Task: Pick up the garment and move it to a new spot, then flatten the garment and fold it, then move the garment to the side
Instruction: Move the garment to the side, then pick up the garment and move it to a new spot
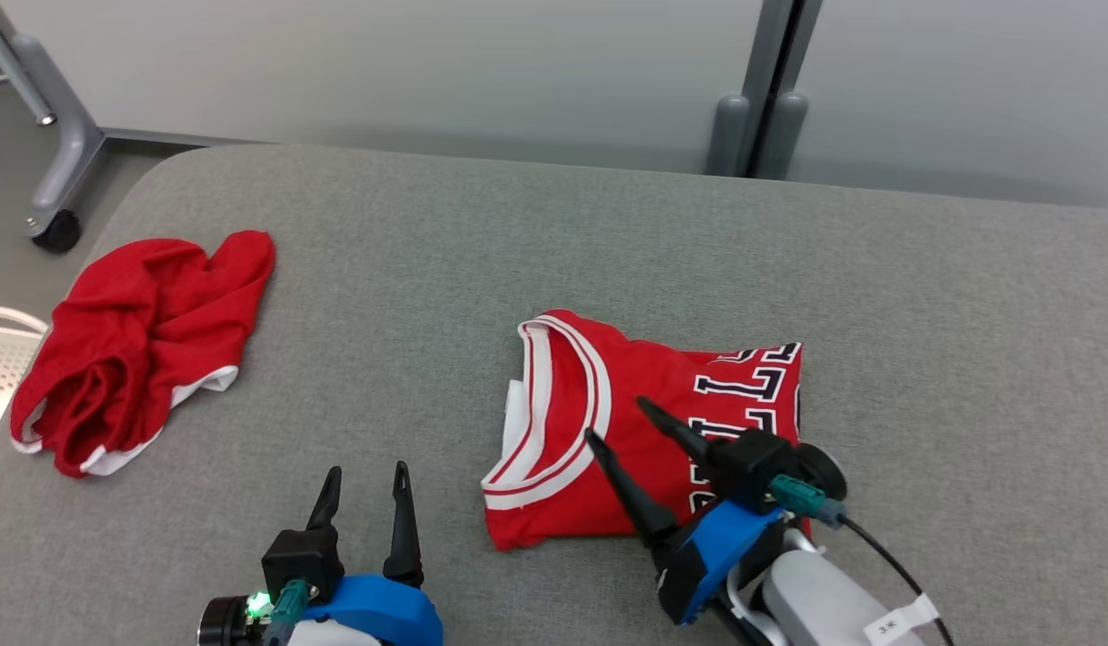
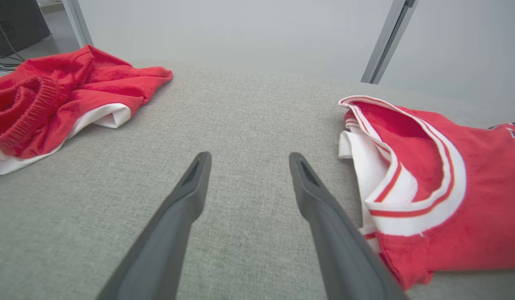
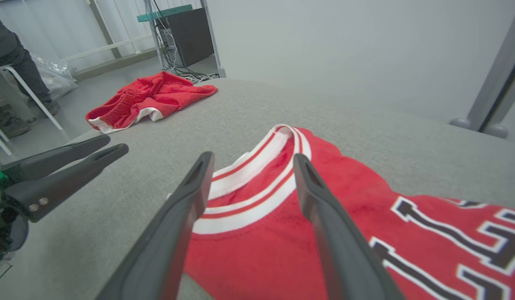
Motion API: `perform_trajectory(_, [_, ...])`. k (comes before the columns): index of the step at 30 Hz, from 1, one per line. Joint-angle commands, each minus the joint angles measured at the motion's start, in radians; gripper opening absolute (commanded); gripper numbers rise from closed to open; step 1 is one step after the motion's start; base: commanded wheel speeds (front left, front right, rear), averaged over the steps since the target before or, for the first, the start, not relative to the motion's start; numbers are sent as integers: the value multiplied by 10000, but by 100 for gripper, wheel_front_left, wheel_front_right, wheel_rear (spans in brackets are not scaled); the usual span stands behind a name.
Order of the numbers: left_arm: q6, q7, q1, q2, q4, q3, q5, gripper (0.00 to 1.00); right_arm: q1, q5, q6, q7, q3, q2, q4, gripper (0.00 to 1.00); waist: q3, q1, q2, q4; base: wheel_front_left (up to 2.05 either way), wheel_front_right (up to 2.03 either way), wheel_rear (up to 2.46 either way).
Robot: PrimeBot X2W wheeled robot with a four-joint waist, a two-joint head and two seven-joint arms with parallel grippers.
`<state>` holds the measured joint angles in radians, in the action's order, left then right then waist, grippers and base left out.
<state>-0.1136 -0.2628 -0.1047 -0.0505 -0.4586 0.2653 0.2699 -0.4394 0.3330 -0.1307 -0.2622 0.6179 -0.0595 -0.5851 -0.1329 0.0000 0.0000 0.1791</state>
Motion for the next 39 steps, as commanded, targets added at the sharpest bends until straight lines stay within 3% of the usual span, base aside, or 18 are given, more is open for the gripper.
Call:
perform_trajectory(1, [6,-27,-93,1,72,-109,-118,100,382,-429,-1,-39,-672,-87,151,100,225,0,0,-356,0,0,0])
perform_trajectory(7, [-25,-27,-43,3,248,-324,-321,100,1237,-1665,-2,-41,-3362,29,737,100,471,0,0,-1090,0,0,0])
perform_trajectory(14, [-29,-27,182,3,264,-649,-665,100,1949,-2383,-2,-39,-5160,93,1051,100,713,0,0,-1810,0,0,0])
perform_trajectory(27, [76,-27,865,1,194,-1249,-927,100,2761,-2016,-1,-41,-5327,82,664,100,1222,0,0,-2633,0,0,0])
perform_trajectory(39, [218,-27,616,1,340,-994,-917,100,2406,-1482,-1,-41,-4991,84,211,100,863,0,0,-2061,0,0,0])
